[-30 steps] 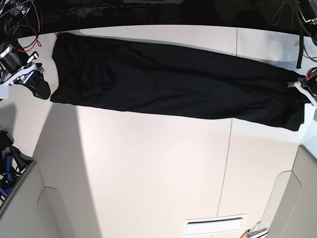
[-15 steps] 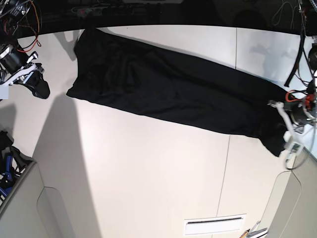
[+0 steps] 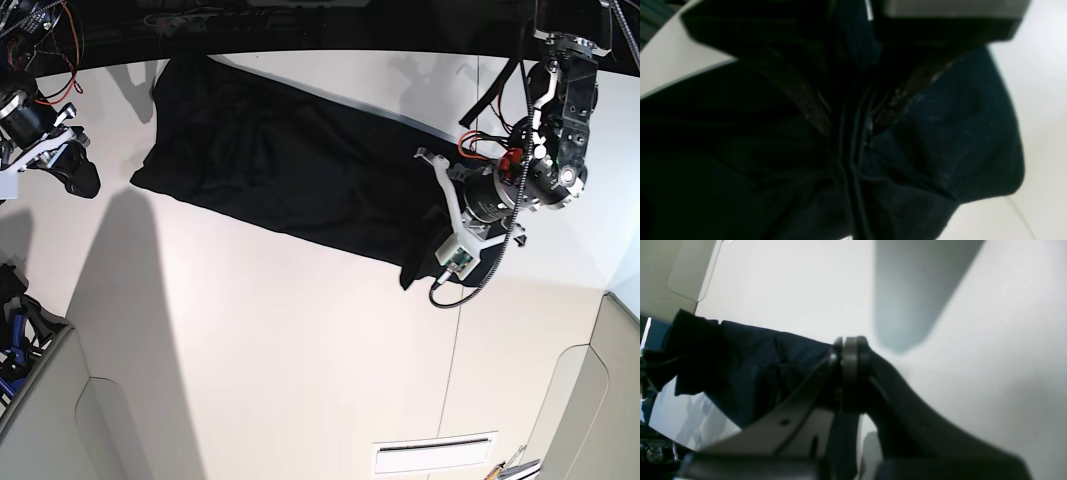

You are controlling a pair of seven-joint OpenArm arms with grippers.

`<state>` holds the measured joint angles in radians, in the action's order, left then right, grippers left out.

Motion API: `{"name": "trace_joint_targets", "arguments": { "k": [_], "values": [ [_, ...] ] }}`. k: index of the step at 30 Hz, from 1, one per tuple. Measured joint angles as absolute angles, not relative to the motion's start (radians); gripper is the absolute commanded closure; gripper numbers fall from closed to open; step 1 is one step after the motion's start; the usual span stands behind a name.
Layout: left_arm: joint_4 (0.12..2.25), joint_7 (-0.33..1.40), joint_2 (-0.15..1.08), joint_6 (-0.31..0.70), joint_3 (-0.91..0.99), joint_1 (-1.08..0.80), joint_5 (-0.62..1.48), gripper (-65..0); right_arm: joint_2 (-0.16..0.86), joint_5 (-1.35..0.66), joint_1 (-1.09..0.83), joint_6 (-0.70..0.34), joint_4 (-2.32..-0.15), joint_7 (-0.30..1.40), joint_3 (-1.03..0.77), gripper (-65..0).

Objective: Fold the T-shirt properly
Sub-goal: 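Grasp the strip end with the left gripper and fold it toward the right gripper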

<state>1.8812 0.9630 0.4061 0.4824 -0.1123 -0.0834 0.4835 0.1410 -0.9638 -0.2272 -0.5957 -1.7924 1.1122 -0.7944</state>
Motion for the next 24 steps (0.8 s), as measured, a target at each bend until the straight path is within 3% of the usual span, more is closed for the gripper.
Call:
{"name": "trace_joint_targets", "arguments": {
  "k": [12,16,18,21,24],
  "values": [
    [1.881,0.980,0.338,0.479,-0.111,-0.091,0.545,0.0,0.141,-0.937,-0.227,-0.596,-1.792,1.104,-0.794,0.0],
    [1.881,0.980,0.301,0.479,-0.111,-0.094,0.547,-9.6,0.138,-0.921,-0.227,-0.595,-1.779,1.103,-0.794,0.0],
    [1.881,0.980,0.294,0.479,-0.111,-0.094,0.549,-17.1,0.138,-0.921,-0.236,-0.595,-1.762,1.101,-0.794,-5.3],
    [1.881,0.980,0.294,0.501,-0.112,-0.100,0.568,-30.2,0.138,-0.920,-0.255,-0.595,-1.729,1.100,-0.794,-20.8],
    [1.881,0.978,0.294,0.521,-0.116,-0.108,0.638,-32.6,0.138,-0.920,-0.265,-0.595,-1.675,1.100,-0.794,-35.7]
  ]
}}
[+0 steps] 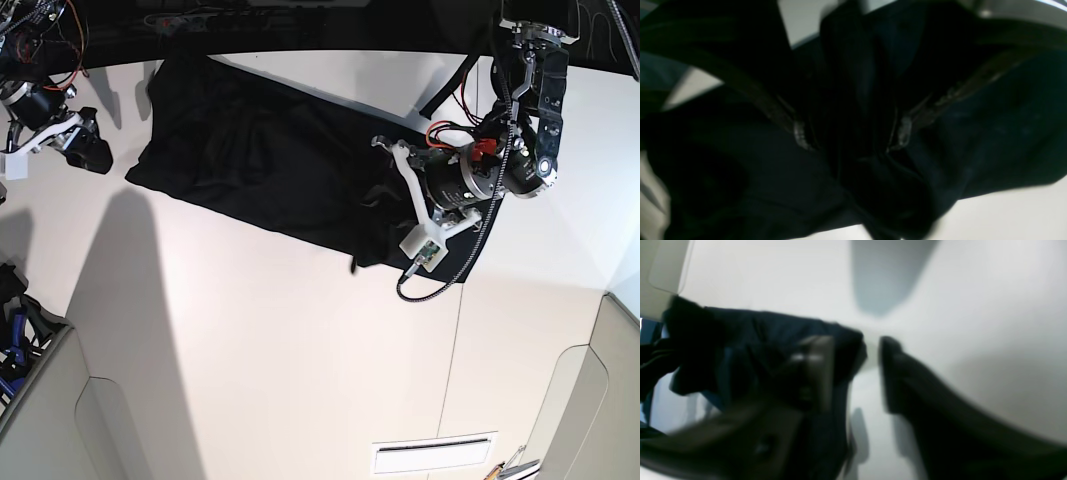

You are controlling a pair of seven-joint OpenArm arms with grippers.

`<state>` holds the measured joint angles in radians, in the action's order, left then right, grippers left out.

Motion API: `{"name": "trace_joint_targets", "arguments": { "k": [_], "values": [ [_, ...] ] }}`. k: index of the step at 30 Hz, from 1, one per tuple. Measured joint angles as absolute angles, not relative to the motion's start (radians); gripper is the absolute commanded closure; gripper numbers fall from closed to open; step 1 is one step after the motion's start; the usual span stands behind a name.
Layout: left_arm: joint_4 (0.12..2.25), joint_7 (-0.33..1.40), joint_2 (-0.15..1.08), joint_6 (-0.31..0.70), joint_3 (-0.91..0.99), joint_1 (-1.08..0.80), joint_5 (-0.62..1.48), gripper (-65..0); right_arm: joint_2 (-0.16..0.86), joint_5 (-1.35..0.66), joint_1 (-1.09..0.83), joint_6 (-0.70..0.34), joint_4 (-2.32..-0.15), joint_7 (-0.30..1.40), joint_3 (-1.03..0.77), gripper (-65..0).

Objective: Fold the T-shirt properly
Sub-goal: 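Grasp the strip end with the left gripper and fold it toward the right gripper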

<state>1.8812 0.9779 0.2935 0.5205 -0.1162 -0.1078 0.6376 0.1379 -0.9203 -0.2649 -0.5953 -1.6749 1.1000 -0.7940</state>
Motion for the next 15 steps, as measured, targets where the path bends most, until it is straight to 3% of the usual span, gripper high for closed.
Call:
{"name": "trace_joint_targets", "arguments": {
  "k": [2,15],
  "values": [
    [1.881,0.971,0.294,0.532,-0.117,-0.111,0.657,-32.6,0.138,-0.923,-0.266,-0.595,-1.633,1.100,-0.794,-39.5],
    [1.881,0.971,0.294,0.532,-0.117,-0.116,0.725,-32.5,0.139,-1.047,-0.266,-0.607,-1.451,1.142,-0.767,-39.5]
  ]
}}
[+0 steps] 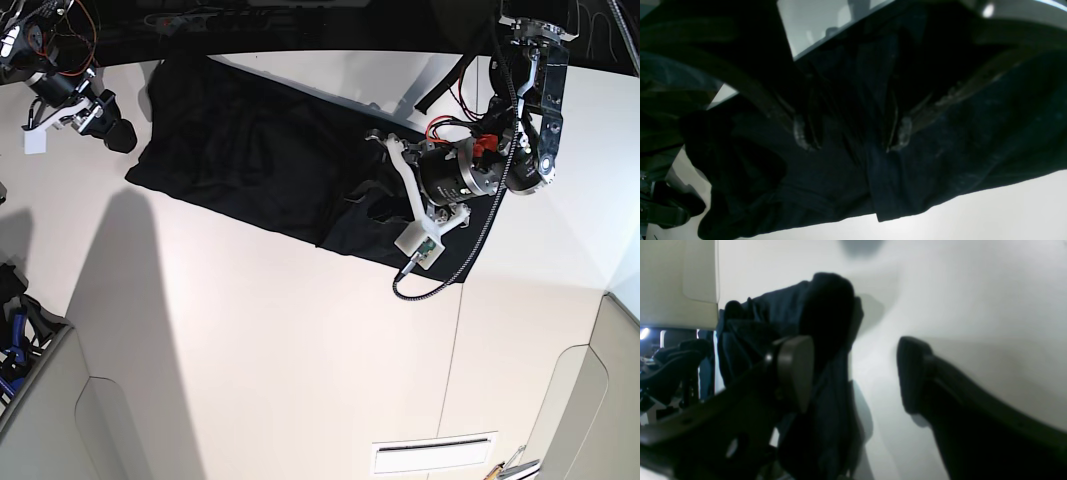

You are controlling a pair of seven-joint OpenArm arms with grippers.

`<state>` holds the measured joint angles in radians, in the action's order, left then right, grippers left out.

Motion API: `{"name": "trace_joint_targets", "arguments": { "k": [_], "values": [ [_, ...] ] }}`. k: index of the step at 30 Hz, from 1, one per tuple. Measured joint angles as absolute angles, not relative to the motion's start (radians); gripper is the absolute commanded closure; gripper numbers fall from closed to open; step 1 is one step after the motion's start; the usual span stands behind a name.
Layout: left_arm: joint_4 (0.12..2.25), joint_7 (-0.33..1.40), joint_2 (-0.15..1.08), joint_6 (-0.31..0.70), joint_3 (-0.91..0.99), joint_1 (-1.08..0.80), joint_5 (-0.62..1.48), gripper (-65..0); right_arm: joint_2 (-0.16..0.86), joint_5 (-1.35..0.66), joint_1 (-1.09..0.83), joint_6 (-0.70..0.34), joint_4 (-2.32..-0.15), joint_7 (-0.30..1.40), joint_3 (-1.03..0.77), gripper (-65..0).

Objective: Fold the T-shirt properly
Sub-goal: 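Grasp the strip end with the left gripper and fold it toward the right gripper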

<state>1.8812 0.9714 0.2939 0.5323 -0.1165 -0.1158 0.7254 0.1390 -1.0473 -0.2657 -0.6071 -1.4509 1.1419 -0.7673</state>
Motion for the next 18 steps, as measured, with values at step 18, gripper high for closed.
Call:
{"name": "trace_joint_targets", "arguments": {
  "k": [18],
  "values": [
    [1.881,0.971,0.294,0.532,-0.117,-0.116,0.712,-32.5,0.060,-1.039,-0.252,-0.618,-1.456,1.119,-0.486,-39.4]
  ]
}}
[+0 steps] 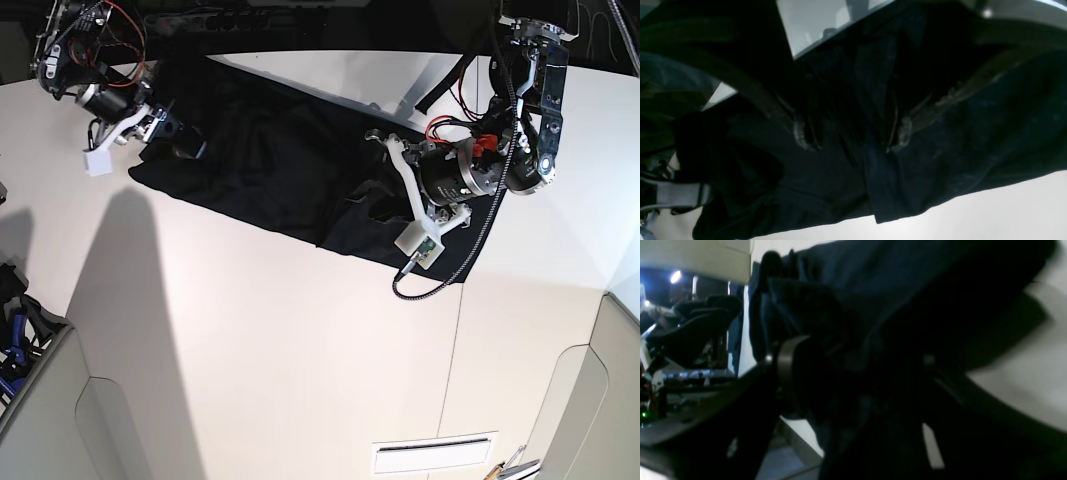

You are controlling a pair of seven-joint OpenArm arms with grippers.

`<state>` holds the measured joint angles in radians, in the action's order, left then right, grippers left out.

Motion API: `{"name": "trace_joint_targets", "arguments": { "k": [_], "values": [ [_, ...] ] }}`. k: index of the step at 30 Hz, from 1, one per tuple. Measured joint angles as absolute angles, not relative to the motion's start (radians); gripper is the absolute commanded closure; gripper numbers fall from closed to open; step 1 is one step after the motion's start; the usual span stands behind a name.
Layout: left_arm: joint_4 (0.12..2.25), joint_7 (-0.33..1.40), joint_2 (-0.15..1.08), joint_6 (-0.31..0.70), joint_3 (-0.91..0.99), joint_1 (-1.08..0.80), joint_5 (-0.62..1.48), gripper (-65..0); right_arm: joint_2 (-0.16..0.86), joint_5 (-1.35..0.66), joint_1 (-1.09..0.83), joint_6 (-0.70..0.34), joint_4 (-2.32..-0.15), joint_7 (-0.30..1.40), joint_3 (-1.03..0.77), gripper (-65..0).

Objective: Fold the T-shirt properly
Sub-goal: 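Grasp the strip end with the left gripper and fold it toward the right gripper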

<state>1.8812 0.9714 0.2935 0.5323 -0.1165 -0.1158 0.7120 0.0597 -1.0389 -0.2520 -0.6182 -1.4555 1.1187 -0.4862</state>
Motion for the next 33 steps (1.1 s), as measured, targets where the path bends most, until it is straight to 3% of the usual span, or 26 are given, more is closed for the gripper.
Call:
{"name": "trace_joint_targets", "arguments": {
  "k": [2,4,8,9,17,23,33],
  "values": [
    [1.881,0.971,0.294,0.533,-0.117,-0.116,0.712,-32.5,0.057,-1.030,-0.249,-0.620,-1.456,1.107,-0.466,-39.2],
    [1.881,0.972,0.294,0.533,-0.117,-0.116,0.712,-32.5,0.055,-1.028,-0.249,-0.623,-1.456,1.098,-0.453,-33.6],
    [1.881,0.971,0.294,0.533,-0.117,-0.116,0.712,-32.5,0.055,-1.027,-0.237,-0.624,-1.457,1.097,-0.451,-4.2],
    [1.881,0.971,0.294,0.537,-0.113,-0.116,0.712,-32.5,0.055,-1.025,-0.233,-0.624,-1.457,1.097,-0.450,0.0],
    [1.881,0.972,0.294,0.559,-0.041,-0.113,0.712,-32.5,0.056,-0.984,-0.175,-0.619,-1.455,1.121,-0.447,0.0],
    [1.881,1.000,0.294,0.560,0.053,-0.113,0.720,-32.5,0.137,-0.964,-0.161,-0.613,-1.513,1.142,-0.458,0.0],
    [1.881,1.006,0.294,0.588,0.091,-0.113,0.777,-32.5,0.262,-0.960,-0.117,-0.613,-1.560,1.142,-0.659,0.0]
  ]
}}
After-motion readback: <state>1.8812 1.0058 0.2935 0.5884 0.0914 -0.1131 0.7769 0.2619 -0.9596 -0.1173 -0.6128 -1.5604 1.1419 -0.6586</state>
